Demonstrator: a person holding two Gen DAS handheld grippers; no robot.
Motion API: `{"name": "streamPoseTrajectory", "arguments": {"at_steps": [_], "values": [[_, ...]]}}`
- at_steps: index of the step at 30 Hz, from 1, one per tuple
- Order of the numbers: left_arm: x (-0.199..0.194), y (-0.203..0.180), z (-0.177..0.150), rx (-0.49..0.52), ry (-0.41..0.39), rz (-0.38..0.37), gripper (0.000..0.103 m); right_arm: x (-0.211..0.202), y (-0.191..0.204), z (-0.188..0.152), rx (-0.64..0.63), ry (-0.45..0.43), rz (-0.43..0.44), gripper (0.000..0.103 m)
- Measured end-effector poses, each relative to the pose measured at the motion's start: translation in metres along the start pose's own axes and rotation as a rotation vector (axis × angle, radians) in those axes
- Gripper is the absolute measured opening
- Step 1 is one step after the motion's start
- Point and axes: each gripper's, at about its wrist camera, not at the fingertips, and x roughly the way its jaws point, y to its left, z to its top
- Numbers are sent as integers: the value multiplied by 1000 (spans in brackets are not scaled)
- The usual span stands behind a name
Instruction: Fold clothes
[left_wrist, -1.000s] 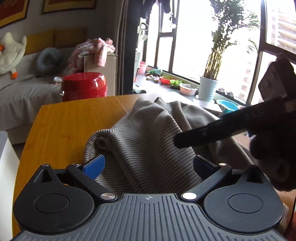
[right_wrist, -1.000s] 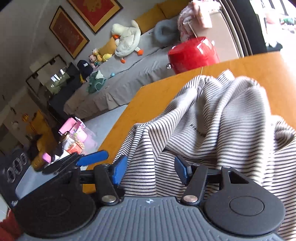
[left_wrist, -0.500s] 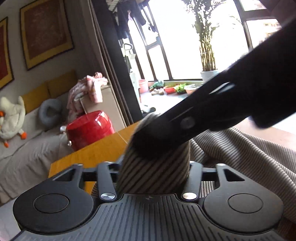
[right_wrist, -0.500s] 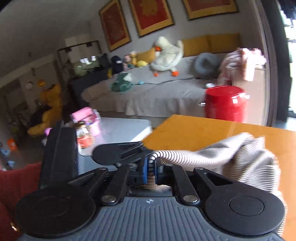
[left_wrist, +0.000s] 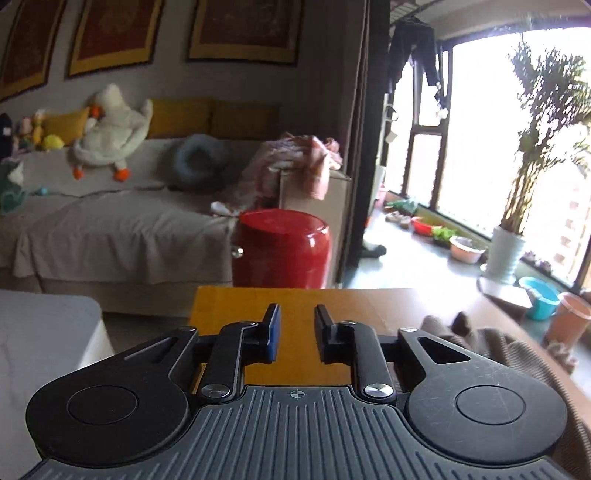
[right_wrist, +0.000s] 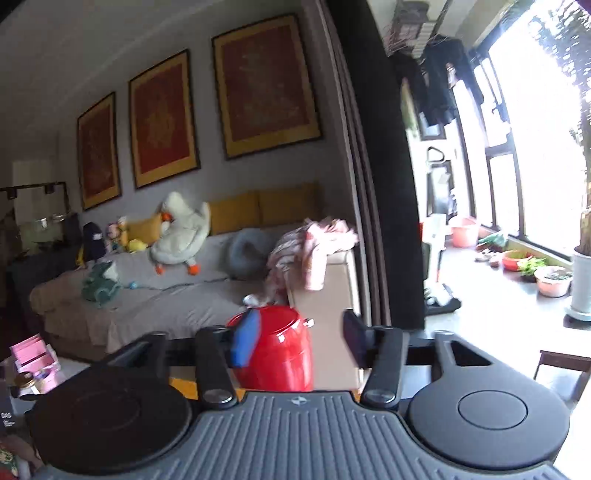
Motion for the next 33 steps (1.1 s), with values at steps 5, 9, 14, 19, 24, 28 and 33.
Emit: {"name": "streamPoseTrajectory", "arguments": {"at_steps": [5,9,14,19,24,28,33], "values": [[-1,-31,-9,39,40,-181,91,62,2,-75,66,286,26,83],[33,-62,-26,130,137,-194,95,89,11,-139,80,416,-47,78],[68,-66,-52,179,228,-155,24,85,43,-181,-87,488,11,9],[68,-29,-26,88,119,-53,9,61,63,-132,-195,275,42,4],[83,28,-19,9,132,120,9,104,14,-112,-216,234,-165,4],[96,56,-30,-24,178,181,18,147,-21,-148,-188,361,-238,5],[94,51,-28,-22,175,168,23,162,-19,-165,-215,360,-272,5]]}}
